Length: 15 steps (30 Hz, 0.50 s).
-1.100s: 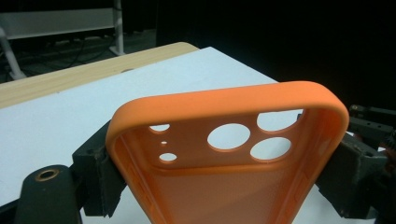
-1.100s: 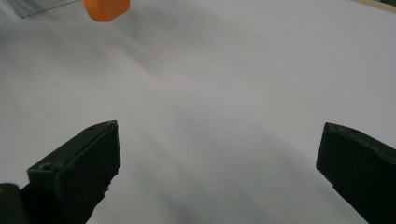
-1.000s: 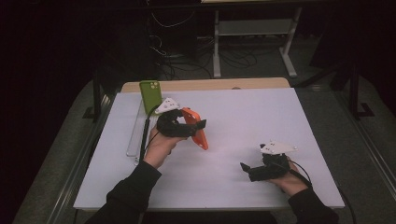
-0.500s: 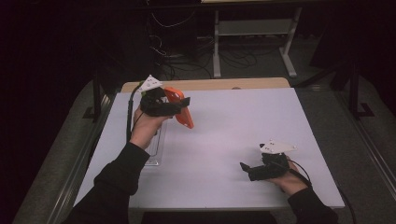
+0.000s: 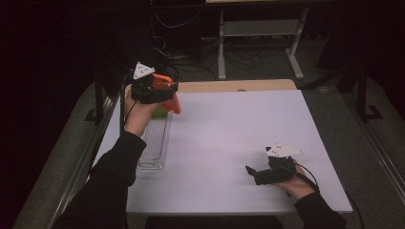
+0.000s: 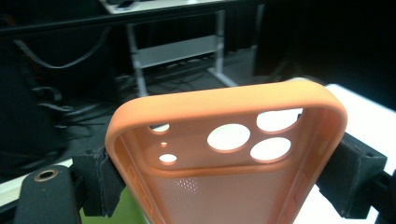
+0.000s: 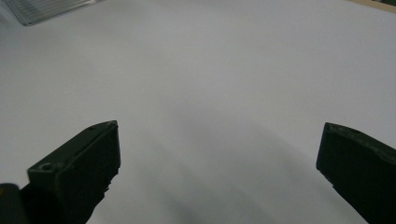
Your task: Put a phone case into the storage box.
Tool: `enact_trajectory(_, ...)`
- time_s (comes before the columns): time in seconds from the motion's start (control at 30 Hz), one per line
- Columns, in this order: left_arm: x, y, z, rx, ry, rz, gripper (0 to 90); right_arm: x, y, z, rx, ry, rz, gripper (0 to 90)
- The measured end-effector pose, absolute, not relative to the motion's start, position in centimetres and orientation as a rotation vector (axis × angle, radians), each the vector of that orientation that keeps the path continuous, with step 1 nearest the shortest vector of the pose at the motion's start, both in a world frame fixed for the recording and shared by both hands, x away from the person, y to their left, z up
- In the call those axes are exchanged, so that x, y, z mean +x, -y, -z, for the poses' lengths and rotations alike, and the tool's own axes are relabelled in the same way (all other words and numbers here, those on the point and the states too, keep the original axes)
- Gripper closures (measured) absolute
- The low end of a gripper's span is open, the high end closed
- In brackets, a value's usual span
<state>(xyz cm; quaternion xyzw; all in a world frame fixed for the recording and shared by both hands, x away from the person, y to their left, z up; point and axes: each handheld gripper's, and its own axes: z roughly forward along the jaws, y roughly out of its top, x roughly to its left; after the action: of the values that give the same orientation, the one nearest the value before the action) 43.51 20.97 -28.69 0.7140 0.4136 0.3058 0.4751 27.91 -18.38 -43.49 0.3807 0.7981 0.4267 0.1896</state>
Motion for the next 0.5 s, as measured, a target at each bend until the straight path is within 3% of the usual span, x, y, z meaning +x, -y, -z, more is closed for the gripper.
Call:
enact_trajectory(0.2, 44.8, -22.1, 29.2, 1.705, -1.14, -0.849, 14.6, 27.9, 18.5, 43.4, 1.07, -2.236, -1.205, 0.0)
enact_trajectory(0.5, 46.8, -23.6, 31.0, 1.676, -1.33, -0.896, 14.4, 27.9, 18.6, 43.4, 1.092, -2.234, -1.211, 0.0)
